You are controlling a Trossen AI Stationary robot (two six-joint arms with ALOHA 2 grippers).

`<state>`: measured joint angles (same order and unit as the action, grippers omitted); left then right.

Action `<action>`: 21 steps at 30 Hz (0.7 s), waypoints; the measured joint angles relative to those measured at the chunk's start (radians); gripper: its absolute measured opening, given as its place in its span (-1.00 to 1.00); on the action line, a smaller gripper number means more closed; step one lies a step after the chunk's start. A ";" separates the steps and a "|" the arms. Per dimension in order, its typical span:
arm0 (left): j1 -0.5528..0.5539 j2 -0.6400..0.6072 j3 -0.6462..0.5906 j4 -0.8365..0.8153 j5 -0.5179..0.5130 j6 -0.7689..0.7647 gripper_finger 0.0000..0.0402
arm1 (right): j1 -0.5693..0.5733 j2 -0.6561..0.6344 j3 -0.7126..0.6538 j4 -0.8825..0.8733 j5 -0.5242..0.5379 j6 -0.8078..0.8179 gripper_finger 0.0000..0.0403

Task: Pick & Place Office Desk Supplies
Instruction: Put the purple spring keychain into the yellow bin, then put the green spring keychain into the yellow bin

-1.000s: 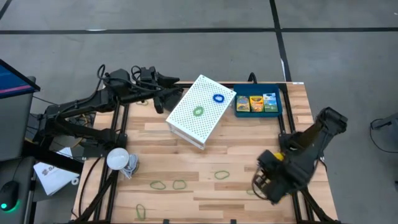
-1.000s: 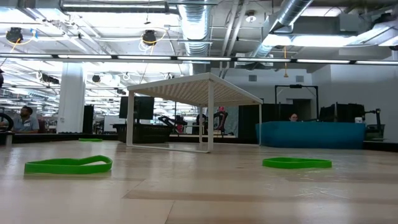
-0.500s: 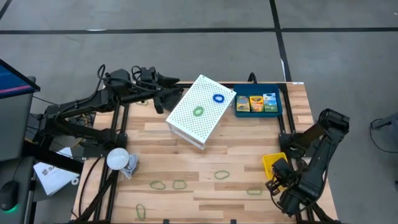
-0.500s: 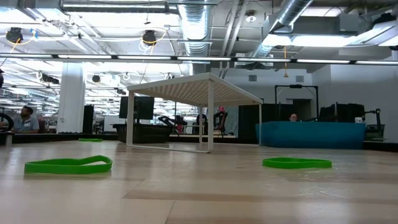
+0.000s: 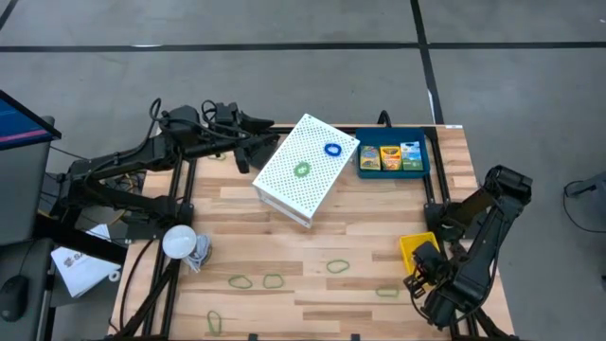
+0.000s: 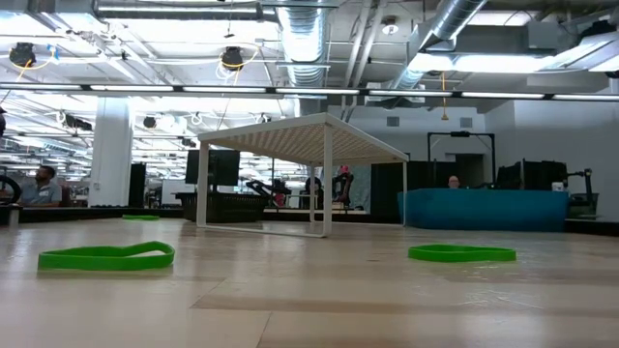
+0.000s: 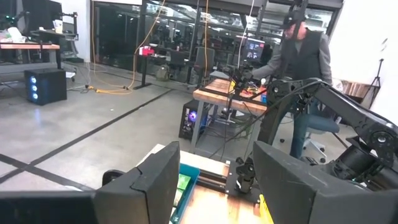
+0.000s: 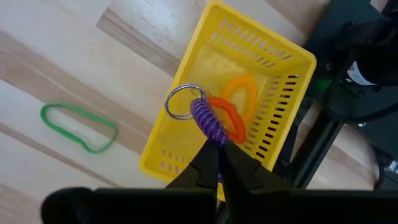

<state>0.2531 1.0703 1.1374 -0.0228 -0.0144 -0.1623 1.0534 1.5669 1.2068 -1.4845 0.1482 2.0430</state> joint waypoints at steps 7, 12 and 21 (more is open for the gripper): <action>0.000 0.000 0.000 0.000 0.000 0.000 -0.03 | 0.000 0.000 0.000 -0.003 0.004 -0.010 -0.82; -0.003 0.000 0.000 0.000 0.000 -0.001 -0.05 | 0.000 0.000 0.000 -0.022 0.005 -0.009 -0.60; -0.008 0.000 0.000 -0.005 0.000 -0.003 -0.06 | 0.000 0.000 0.001 -0.037 0.007 -0.008 -0.31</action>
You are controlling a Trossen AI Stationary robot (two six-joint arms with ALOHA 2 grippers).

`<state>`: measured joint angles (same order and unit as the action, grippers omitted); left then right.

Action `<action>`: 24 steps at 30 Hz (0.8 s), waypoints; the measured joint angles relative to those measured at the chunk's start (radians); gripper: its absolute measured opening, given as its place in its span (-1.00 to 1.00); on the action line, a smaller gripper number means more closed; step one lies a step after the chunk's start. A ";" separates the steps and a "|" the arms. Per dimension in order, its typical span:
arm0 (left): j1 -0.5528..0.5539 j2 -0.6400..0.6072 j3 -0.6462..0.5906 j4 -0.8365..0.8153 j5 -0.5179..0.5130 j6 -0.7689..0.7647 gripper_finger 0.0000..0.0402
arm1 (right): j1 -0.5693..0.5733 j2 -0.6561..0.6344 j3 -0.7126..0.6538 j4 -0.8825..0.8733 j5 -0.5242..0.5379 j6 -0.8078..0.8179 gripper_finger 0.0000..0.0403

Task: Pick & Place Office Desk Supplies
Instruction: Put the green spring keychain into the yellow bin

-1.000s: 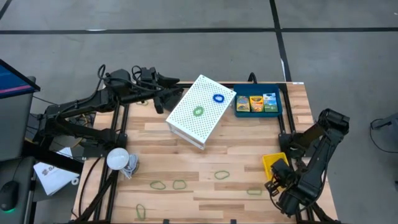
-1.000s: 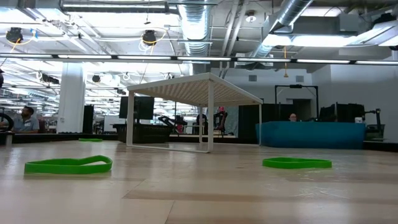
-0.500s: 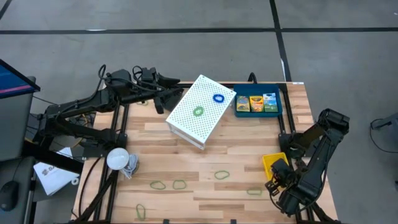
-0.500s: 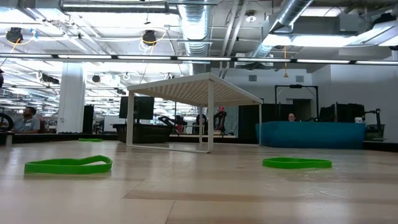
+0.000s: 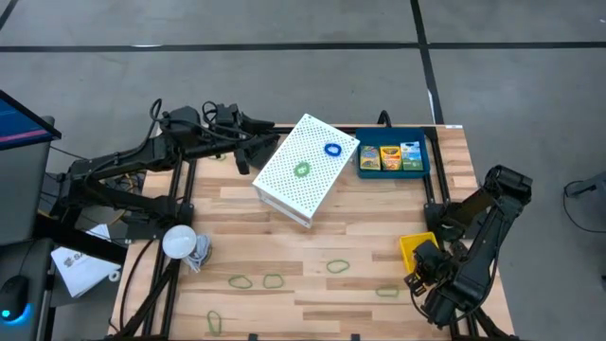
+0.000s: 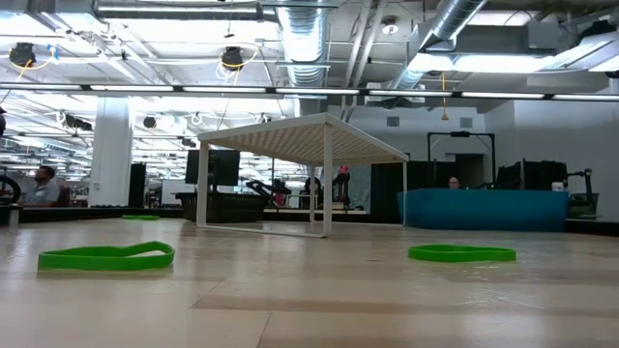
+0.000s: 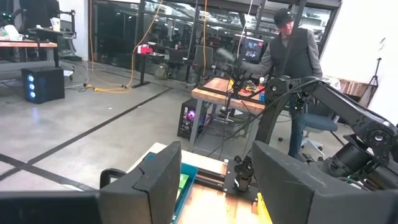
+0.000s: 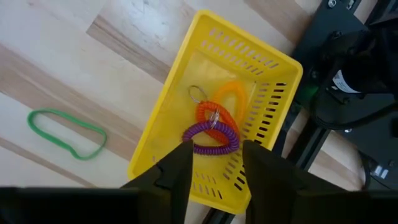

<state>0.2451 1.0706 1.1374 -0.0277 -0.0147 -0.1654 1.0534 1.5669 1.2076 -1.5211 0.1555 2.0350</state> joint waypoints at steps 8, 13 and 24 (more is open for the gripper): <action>0.000 0.000 0.000 -0.008 0.000 0.000 -0.06 | 0.000 0.000 0.000 0.017 0.034 0.000 -0.25; 0.000 0.000 0.000 -0.040 0.000 0.001 -0.07 | -0.021 0.000 0.001 0.028 0.090 0.000 -0.27; 0.035 0.092 0.000 -0.346 -0.210 -0.090 0.02 | -0.145 -0.001 0.061 -0.002 0.272 -0.093 -0.36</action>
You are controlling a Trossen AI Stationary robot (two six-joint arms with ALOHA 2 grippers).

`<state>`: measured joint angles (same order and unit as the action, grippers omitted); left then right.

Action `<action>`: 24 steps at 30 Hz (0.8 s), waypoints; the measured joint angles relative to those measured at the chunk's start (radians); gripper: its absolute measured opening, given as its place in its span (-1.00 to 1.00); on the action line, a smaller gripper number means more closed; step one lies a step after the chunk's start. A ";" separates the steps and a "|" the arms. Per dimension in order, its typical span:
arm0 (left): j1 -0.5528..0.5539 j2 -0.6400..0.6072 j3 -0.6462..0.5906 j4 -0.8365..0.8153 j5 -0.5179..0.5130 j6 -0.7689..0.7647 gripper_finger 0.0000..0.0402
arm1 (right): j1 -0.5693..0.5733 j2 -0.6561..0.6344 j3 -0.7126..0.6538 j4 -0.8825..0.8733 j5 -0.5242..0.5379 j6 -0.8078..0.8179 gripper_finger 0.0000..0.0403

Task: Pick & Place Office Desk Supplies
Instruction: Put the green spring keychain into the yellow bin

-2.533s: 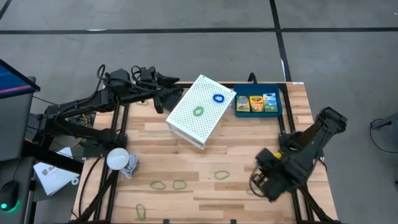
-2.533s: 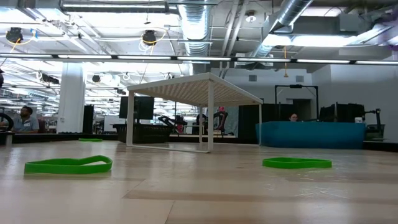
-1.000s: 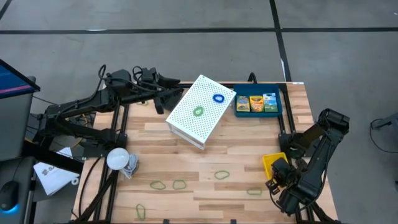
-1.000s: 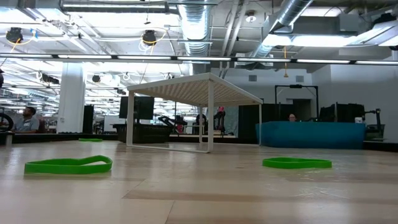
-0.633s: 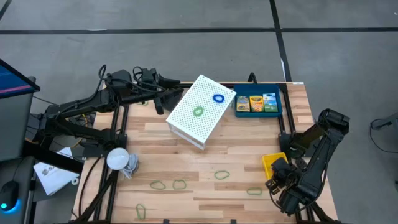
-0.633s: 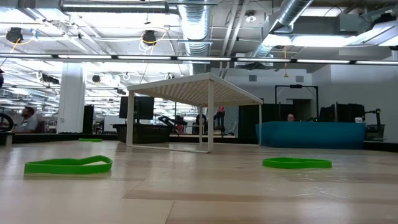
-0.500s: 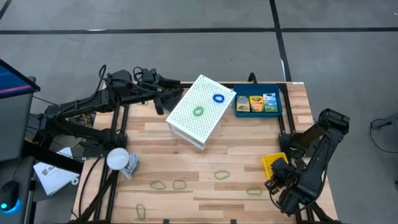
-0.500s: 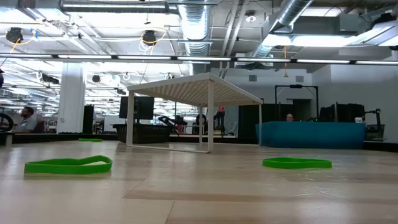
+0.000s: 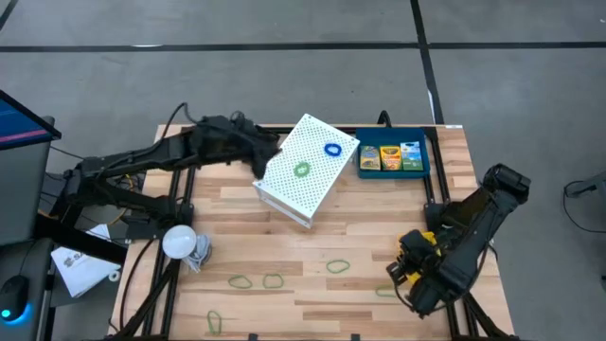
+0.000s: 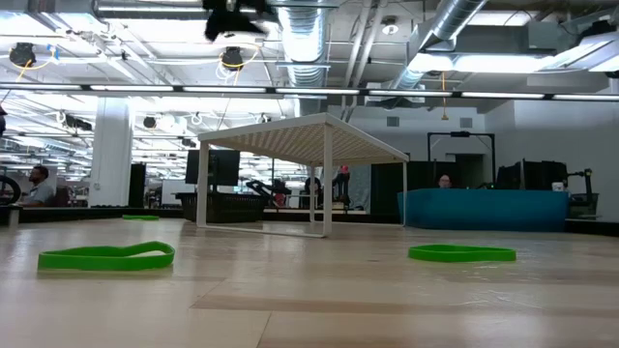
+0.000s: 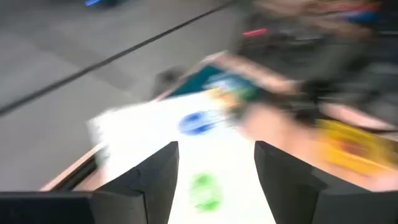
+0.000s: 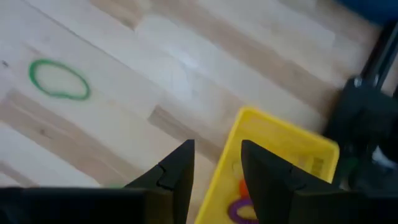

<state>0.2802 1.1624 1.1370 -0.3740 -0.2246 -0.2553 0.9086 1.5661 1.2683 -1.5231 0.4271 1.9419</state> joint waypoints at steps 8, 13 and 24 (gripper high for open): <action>0.196 0.065 0.001 -0.055 0.358 -0.049 0.03 | -0.095 -0.003 0.054 -0.048 0.064 -0.168 -0.36; 0.220 0.175 0.013 -0.045 0.520 0.050 0.03 | -0.137 -0.012 0.055 -0.048 0.070 -0.266 -0.36; 0.176 0.367 0.043 -0.005 0.489 0.401 0.01 | -0.156 -0.026 0.054 -0.047 0.069 -0.296 -0.36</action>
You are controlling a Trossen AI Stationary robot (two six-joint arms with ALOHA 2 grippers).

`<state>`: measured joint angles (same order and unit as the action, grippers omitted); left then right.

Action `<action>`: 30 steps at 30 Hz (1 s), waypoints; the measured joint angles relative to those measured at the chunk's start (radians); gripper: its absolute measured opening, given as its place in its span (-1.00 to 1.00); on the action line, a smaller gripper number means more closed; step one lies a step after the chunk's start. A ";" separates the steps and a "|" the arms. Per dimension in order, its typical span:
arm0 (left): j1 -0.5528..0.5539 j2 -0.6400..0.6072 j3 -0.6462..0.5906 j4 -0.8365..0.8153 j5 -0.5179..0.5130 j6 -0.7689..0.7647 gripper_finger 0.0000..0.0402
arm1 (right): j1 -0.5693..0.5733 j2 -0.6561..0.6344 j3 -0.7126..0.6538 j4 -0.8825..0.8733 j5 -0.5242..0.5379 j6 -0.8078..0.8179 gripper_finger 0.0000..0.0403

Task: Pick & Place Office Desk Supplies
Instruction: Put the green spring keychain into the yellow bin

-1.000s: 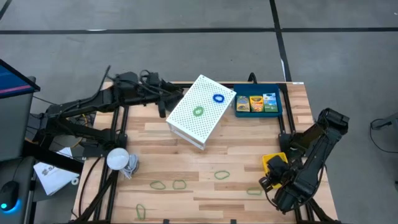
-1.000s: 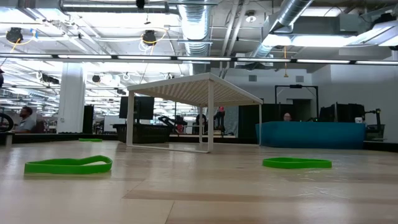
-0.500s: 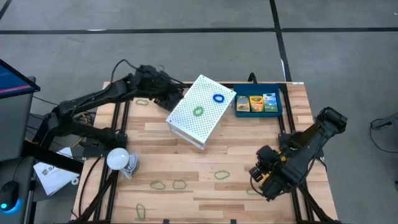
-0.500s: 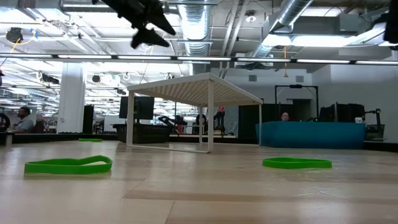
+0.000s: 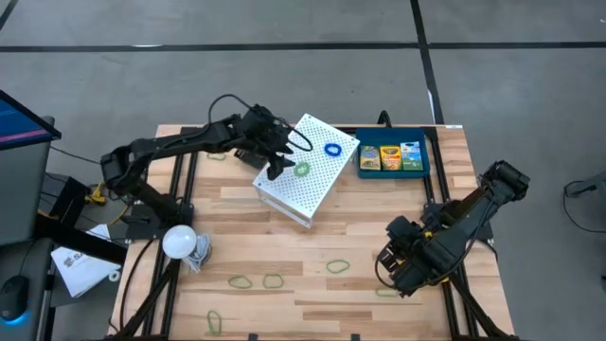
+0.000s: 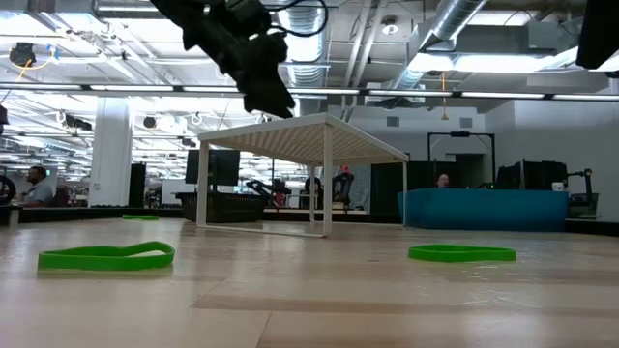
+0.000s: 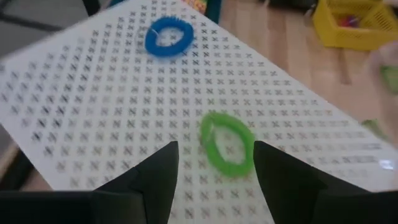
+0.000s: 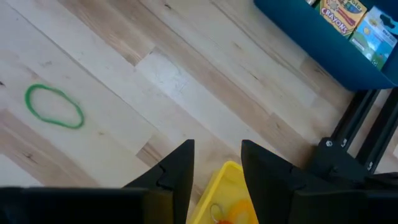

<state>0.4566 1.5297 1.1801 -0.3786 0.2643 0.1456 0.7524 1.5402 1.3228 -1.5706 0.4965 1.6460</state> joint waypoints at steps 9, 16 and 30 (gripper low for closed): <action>-0.029 0.079 0.000 0.064 -0.027 0.058 0.01 | 0.006 0.000 0.000 -0.001 0.000 0.003 -0.36; -0.058 0.137 0.001 0.130 -0.069 0.060 -0.01 | 0.006 0.000 0.000 -0.001 0.000 0.003 -0.36; -0.065 0.155 0.002 0.138 -0.120 0.026 -0.92 | 0.016 0.001 0.000 -0.001 -0.001 0.014 -0.38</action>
<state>0.3916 1.6848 1.1820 -0.2405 0.1442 0.1714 0.7685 1.5410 1.3228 -1.5711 0.4957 1.6600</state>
